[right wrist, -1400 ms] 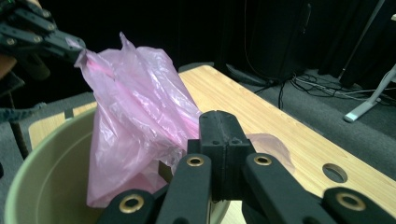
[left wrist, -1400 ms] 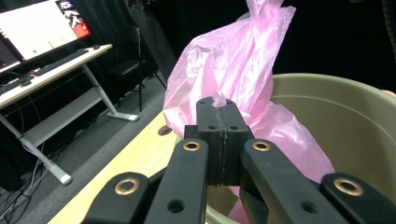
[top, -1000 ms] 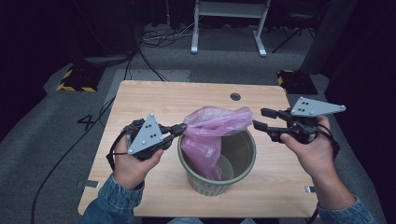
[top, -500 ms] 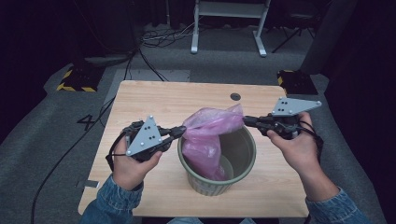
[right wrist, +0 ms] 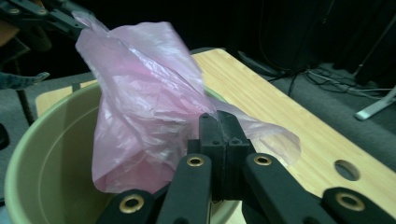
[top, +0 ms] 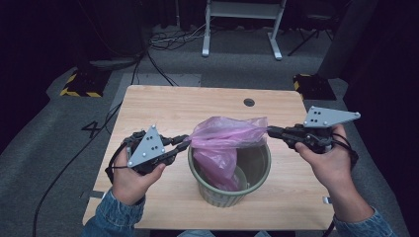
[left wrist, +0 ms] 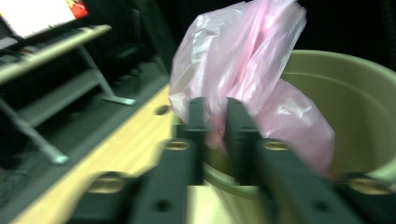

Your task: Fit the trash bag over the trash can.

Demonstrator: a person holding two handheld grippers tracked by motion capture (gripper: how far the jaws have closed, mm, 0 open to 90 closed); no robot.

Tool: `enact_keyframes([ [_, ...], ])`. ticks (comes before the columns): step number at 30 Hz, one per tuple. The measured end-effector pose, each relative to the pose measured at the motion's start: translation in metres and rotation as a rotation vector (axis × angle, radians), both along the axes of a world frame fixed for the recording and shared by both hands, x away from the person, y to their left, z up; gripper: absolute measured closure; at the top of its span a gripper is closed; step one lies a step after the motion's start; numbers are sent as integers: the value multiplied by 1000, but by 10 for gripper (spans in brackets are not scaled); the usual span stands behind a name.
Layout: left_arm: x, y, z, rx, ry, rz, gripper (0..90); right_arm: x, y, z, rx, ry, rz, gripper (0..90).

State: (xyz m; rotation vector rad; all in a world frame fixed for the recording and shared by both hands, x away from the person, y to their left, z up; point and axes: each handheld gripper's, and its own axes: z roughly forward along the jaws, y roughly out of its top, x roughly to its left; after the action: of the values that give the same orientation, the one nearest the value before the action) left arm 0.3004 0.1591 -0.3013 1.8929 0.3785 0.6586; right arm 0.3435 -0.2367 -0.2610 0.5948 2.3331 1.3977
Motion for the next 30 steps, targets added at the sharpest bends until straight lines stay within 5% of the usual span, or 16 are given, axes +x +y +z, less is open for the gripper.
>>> enact_keyframes([
  [2, -1, -1, 5, -66, -12, -9, 521, -2, 0, 2, -11, -11, -2, 900],
  [7, 0, -10, 21, -106, -30, -26, 397, -5, 7, 7, -25, -23, 13, 900],
  [12, 6, -30, 27, -41, -30, -39, 374, -6, 20, 8, -38, -26, 35, 900],
  [23, 35, -58, 12, 72, 68, -52, 374, -9, 44, 12, -24, -83, 131, 886],
  [27, 35, -53, 12, 84, 73, -54, 722, -8, 46, 11, -14, -84, 131, 783],
  [28, 34, -51, 13, 79, 71, -50, 829, -7, 45, 10, 1, -89, 108, 672],
  [30, 33, -44, 14, 59, 67, -30, 897, -4, 41, 10, 11, -106, 67, 569],
])
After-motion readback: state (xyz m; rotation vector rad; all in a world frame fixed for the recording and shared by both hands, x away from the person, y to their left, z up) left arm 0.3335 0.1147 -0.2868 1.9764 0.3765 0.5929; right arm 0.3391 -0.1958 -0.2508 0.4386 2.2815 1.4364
